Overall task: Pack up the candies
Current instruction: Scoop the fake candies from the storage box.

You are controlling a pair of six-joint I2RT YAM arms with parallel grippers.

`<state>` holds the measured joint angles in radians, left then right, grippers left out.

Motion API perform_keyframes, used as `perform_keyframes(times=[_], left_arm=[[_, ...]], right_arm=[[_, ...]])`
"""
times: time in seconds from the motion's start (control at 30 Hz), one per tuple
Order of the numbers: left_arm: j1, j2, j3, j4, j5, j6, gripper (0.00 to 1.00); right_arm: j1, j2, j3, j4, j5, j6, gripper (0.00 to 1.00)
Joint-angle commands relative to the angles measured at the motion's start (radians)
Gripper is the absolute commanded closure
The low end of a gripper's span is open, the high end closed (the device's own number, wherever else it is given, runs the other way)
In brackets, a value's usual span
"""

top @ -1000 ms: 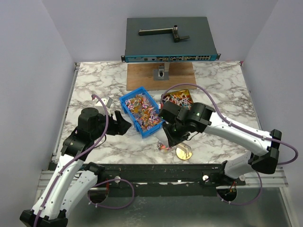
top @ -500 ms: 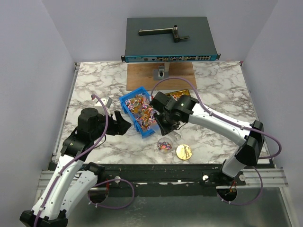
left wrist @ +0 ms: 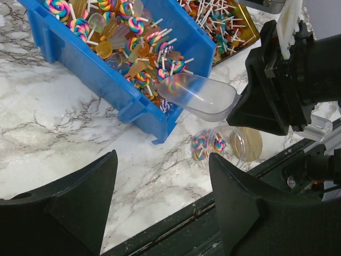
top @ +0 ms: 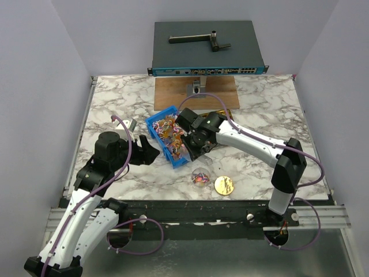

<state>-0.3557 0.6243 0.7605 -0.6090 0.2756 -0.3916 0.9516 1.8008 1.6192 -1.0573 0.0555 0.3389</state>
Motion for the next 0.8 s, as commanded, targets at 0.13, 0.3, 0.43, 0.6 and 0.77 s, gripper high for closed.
perform_keyframes(times=[0.13, 0.3, 0.43, 0.6, 0.77], left_arm=[[-0.005, -0.014, -0.007, -0.003, -0.018, 0.007, 0.28], [-0.005, -0.014, -0.007, -0.004, -0.018, 0.007, 0.28], [-0.004, -0.015, -0.007, -0.005, -0.016, 0.008, 0.28], [-0.005, -0.010, -0.006, -0.005, -0.019, 0.008, 0.28], [-0.005, -0.004, -0.004, -0.004, -0.020, 0.010, 0.28]], right_arm=[[-0.007, 0.077, 0.071, 0.008, -0.023, -0.040, 0.99], [-0.020, 0.121, 0.099, 0.008, -0.029, -0.048, 0.99], [-0.041, 0.151, 0.114, 0.023, -0.045, -0.052, 0.99], [-0.081, 0.176, 0.117, 0.073, -0.048, -0.047, 0.99], [-0.097, 0.201, 0.122, 0.137, -0.048, -0.037, 0.99]])
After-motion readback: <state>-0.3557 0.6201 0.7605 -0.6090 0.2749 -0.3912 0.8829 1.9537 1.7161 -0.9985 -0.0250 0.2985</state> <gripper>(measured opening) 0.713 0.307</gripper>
